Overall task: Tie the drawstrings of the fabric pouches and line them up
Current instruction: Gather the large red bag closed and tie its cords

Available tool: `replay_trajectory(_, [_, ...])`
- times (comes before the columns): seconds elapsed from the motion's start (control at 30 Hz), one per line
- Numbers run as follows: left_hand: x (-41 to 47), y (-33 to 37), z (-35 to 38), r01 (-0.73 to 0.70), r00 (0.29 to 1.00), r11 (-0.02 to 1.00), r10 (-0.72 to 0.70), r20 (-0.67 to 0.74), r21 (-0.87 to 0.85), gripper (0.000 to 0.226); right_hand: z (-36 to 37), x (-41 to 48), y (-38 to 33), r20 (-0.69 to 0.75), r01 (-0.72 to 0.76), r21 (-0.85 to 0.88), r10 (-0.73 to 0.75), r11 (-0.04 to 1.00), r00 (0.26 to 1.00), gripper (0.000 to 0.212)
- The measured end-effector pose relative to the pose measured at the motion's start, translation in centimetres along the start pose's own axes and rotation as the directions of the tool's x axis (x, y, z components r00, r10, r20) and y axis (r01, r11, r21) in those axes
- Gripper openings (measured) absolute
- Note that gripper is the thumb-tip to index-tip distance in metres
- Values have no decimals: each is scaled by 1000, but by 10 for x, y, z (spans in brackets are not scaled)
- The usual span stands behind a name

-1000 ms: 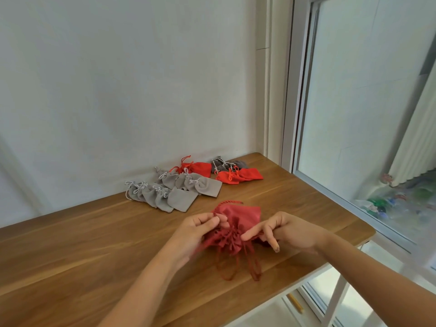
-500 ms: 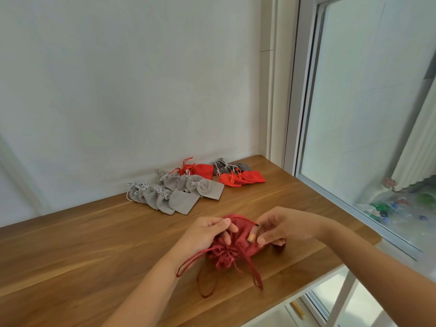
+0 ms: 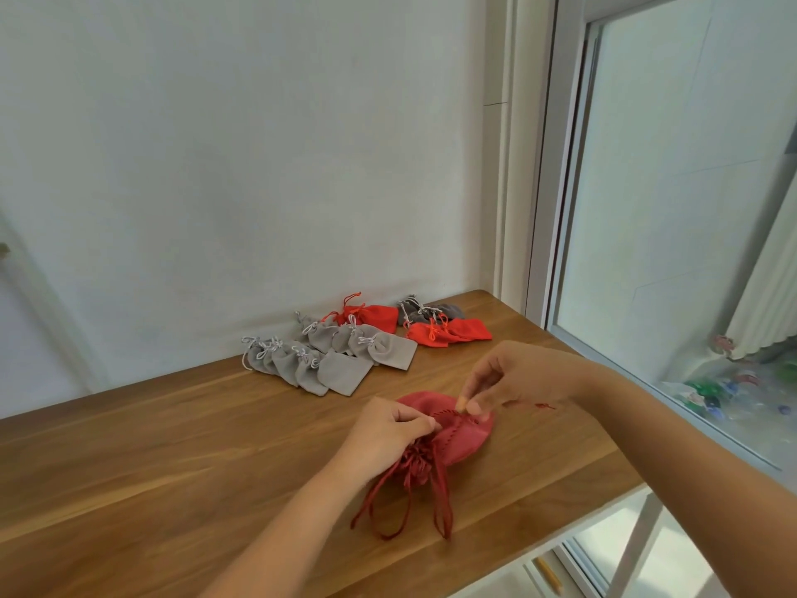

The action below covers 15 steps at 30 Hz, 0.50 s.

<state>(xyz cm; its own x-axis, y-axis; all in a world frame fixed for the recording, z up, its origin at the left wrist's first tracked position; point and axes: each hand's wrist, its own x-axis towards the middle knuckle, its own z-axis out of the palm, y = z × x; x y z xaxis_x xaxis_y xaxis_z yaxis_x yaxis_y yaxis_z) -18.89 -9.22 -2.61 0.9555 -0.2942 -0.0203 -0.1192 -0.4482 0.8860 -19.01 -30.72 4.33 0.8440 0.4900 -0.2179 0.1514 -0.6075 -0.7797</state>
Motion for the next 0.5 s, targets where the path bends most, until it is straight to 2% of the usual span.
replay_trajectory(0.1, [-1,0,2,-56,997,994,50,66,94,12,1,1,-5,-101,58,108,-47,992,994,15])
replay_trajectory(0.17, [0,1,2,-66,992,992,54,114,106,15,4,4,-8,-136,68,116,-52,991,989,13])
replay_trajectory(0.27, [-1,6,-1,-77,985,995,66,162,61,13,11,15,-9,-172,39,-63,-49,997,984,7])
replay_trajectory(0.33, [-4,12,-2,-74,978,997,68,198,23,8,18,24,-9,-99,52,-165,-69,985,993,10])
replay_trajectory(0.43, [-3,10,-1,-63,987,998,61,150,5,37,25,31,-7,-103,125,-14,-126,992,987,11])
replay_trajectory(0.5, [-1,6,-1,-33,993,999,37,111,-38,45,28,33,-3,-105,156,101,-145,983,984,11])
